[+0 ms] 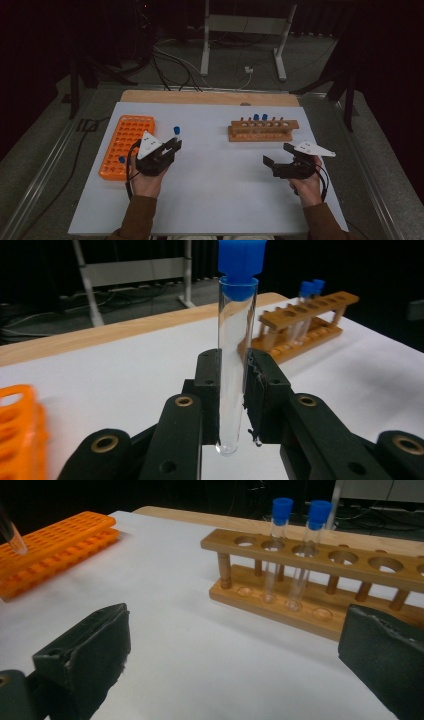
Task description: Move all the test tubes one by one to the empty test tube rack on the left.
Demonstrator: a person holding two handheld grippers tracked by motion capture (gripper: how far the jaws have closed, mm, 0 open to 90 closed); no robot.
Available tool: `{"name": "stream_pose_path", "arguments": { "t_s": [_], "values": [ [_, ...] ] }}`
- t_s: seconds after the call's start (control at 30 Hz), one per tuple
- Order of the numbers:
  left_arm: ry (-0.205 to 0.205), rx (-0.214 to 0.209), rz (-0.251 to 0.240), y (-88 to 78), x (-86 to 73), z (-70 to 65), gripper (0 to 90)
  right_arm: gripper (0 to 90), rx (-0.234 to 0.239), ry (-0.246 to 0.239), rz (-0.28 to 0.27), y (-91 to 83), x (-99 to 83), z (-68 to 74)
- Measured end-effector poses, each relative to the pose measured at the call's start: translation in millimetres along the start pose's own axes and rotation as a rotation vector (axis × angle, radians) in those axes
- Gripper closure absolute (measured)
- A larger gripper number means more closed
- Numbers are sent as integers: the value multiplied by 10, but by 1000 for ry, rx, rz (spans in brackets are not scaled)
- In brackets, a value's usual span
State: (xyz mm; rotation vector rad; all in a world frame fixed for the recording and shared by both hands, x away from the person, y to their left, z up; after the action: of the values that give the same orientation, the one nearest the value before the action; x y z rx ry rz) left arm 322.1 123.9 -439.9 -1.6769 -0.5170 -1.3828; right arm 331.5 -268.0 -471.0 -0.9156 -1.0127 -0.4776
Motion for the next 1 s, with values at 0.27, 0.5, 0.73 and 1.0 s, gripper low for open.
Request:
{"name": "stream_pose_path", "arguments": {
  "t_s": [0.27, 0.5, 0.73, 1.0],
  "values": [
    [-21, 60, -19, -183, -9, 248, 781, 8, -18, 12, -6, -85, -52, -72],
    [-13, 85, -35, -325, -17, 385, 781, 8, -20, 16, -15, -118, -55, -84],
    [-9, 110, -38, -431, -47, 500, 781, 8, -20, 19, -20, -134, -54, -90],
    [-18, 140, -35, -516, -98, 626, 781, 8, -25, 24, -25, -148, -53, -114]
  ]
}}
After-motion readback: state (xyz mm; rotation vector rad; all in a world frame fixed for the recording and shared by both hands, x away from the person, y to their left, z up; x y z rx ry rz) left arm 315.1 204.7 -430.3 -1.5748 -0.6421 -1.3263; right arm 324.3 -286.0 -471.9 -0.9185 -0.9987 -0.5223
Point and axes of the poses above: each handheld gripper's, and its own axes: y roughly forward along the jaws, x roughly out of its top, z roughly to its left, the point moved 4 cm from there along y, roughly forward along the jaws, and after that the axes turned 5 degrees about y, right-handed, at the moved point
